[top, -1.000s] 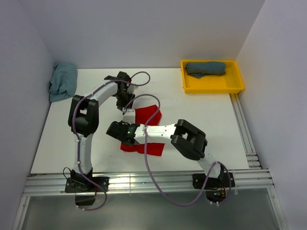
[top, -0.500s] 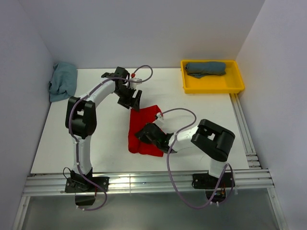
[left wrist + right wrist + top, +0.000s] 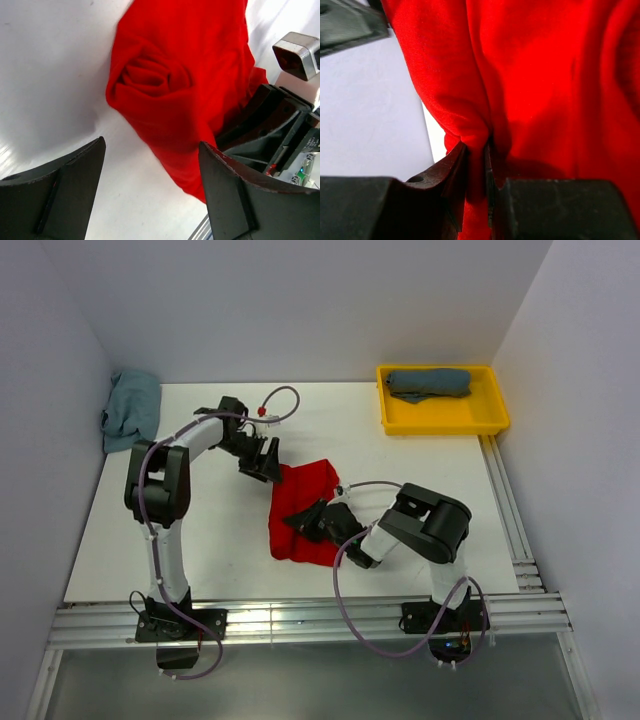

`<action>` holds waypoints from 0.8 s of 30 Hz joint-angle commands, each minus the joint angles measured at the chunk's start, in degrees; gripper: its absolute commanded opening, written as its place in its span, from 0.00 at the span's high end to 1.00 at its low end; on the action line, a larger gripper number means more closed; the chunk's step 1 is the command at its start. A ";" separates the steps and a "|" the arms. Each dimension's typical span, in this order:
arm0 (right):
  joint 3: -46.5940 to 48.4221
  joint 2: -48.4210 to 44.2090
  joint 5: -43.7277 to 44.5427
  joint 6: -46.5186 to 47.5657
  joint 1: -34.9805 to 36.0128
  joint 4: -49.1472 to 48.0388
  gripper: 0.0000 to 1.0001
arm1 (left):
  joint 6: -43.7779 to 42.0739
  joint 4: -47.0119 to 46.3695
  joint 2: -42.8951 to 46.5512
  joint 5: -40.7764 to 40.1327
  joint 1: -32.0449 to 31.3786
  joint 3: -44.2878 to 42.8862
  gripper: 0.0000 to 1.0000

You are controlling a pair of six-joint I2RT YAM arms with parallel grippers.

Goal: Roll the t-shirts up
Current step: Roll the tshirt

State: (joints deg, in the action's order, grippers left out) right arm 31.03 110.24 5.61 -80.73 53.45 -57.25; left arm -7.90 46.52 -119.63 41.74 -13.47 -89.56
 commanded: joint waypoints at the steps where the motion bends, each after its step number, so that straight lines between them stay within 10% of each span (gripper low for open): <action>1: -1.50 2.00 -1.83 -1.19 -0.54 -1.63 0.83 | 0.86 -5.21 -1.04 3.61 -0.59 1.23 0.21; 7: -0.53 1.48 -1.65 -0.05 -0.45 0.82 0.82 | 4.12 -6.09 -3.76 -0.76 -2.43 -0.97 0.38; 15: 9.30 -6.34 4.84 9.53 0.33 30.66 0.50 | 5.88 -2.58 -2.36 -14.98 -5.33 -2.99 0.98; 24: 32.85 -7.76 25.92 15.69 7.01 76.47 0.35 | 7.46 -0.21 -1.04 -24.94 -8.76 -3.87 1.00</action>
State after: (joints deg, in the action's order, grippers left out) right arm 57.28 103.59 20.05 -68.47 58.15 -2.22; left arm -0.21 46.00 -121.43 25.43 -21.58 -92.20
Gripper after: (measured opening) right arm 0.643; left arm 0.063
